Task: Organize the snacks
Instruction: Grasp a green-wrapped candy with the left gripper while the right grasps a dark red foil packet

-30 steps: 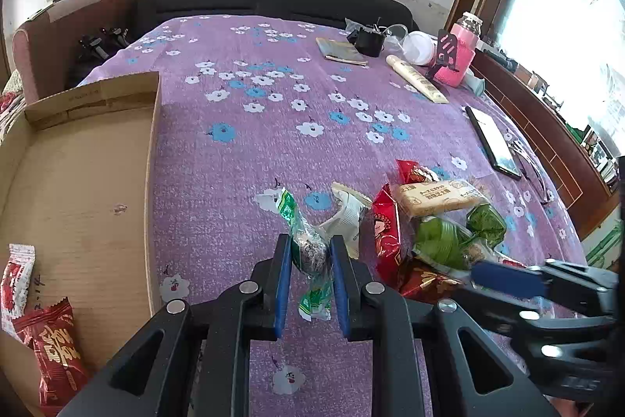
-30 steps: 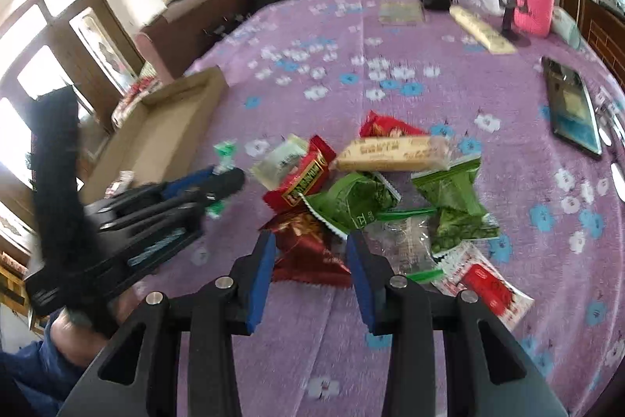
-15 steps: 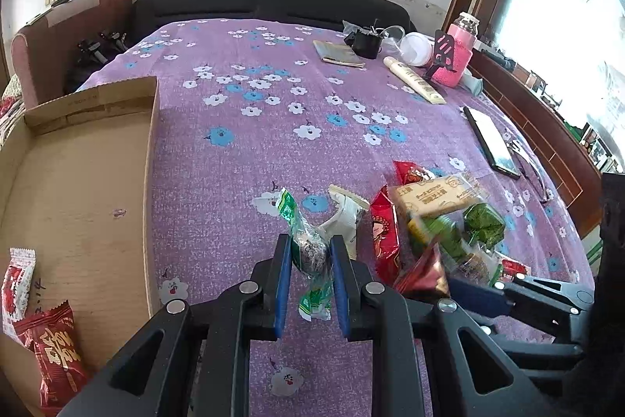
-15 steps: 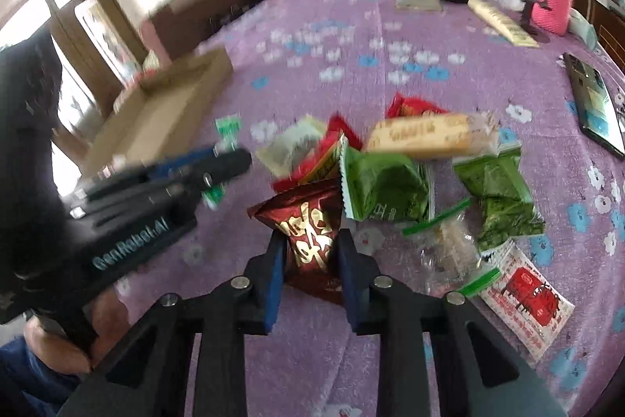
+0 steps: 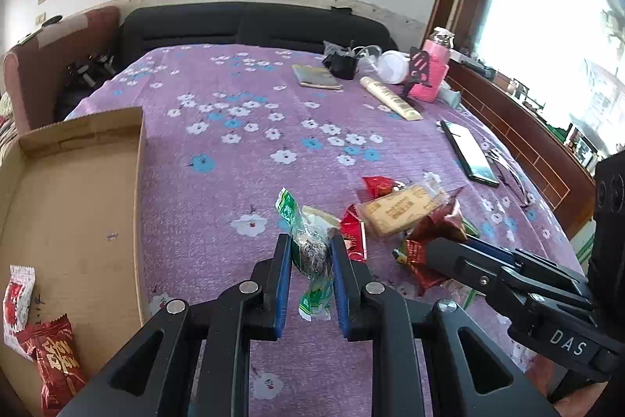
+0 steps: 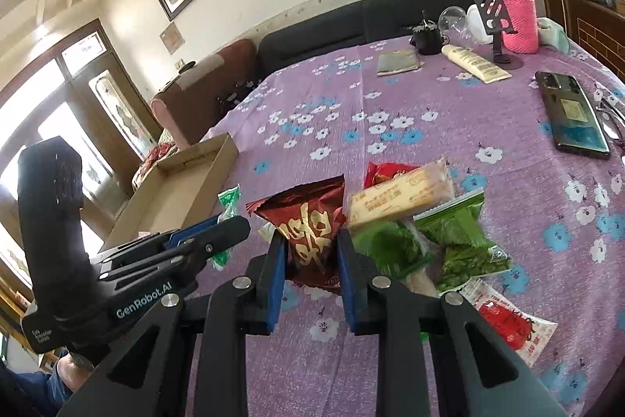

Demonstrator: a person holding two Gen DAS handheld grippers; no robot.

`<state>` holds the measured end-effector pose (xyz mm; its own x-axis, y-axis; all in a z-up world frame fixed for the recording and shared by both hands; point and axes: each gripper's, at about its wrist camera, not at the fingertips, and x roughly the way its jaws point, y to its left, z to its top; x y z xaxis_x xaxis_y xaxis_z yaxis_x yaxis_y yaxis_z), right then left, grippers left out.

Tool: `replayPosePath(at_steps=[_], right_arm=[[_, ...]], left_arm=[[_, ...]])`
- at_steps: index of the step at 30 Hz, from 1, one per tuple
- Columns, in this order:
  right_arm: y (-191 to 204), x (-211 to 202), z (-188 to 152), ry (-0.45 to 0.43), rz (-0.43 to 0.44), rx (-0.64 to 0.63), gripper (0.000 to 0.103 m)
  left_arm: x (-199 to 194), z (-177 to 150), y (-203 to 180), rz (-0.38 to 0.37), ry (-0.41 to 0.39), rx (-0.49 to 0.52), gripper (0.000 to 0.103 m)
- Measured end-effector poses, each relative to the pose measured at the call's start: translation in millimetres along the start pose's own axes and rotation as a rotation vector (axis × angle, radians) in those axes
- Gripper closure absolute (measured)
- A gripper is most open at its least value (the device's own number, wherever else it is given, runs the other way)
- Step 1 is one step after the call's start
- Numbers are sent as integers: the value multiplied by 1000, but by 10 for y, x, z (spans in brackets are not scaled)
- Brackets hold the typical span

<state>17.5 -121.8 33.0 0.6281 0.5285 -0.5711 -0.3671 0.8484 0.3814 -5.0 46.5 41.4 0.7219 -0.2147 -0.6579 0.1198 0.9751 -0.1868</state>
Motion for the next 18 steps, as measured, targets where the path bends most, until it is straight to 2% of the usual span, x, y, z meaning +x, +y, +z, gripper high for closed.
replayPosePath(at_steps=[18], right_arm=[[-42,18,-2,1,-14,8,79]], left_arm=[[-13,-3,-68,17,-26,34,83]])
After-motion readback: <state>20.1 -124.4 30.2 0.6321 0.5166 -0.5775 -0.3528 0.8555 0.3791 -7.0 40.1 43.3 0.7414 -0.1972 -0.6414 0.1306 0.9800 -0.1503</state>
